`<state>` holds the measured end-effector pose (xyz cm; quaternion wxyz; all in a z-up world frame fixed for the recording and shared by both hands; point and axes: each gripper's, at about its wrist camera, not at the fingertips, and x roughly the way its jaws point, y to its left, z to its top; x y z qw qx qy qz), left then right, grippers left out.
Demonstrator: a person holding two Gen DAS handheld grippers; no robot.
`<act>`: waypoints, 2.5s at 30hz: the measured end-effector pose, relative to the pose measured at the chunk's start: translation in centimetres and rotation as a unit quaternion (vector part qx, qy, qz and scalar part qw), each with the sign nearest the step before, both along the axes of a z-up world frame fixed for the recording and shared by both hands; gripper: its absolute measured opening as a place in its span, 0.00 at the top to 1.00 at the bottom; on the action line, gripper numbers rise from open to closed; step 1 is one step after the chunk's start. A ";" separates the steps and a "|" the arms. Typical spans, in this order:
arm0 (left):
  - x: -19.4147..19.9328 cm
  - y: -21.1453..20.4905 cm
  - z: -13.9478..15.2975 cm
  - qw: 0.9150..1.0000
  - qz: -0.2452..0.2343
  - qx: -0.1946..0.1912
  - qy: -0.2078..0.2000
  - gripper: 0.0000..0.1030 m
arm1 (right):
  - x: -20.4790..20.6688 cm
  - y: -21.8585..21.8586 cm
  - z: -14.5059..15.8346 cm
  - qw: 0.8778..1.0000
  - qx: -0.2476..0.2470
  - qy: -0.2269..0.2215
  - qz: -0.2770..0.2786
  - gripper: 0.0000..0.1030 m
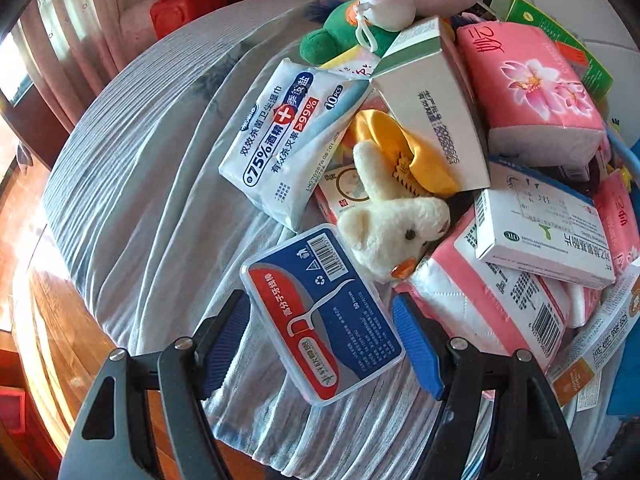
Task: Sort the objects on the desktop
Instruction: 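Grasp the blue floss-pick box with the left tool while the right grasps the orange ointment box, then carry both boxes over the blue crate and open both tools to drop them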
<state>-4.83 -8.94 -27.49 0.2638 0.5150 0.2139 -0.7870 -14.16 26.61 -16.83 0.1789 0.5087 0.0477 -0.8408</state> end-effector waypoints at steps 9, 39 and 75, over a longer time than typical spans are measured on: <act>0.0 -0.9 -0.6 0.998 -0.055 0.001 -0.008 0.37 | -0.2 -4.0 -2.2 0.999 0.007 -0.030 0.010 0.00; -3.8 4.4 17.6 0.931 -0.271 -0.112 0.219 0.37 | 0.0 -6.1 5.6 0.993 -0.049 0.079 -0.069 0.51; -13.0 50.2 34.8 0.813 -0.475 -0.056 0.331 0.37 | -0.8 30.4 23.5 0.936 0.098 0.291 -0.170 0.52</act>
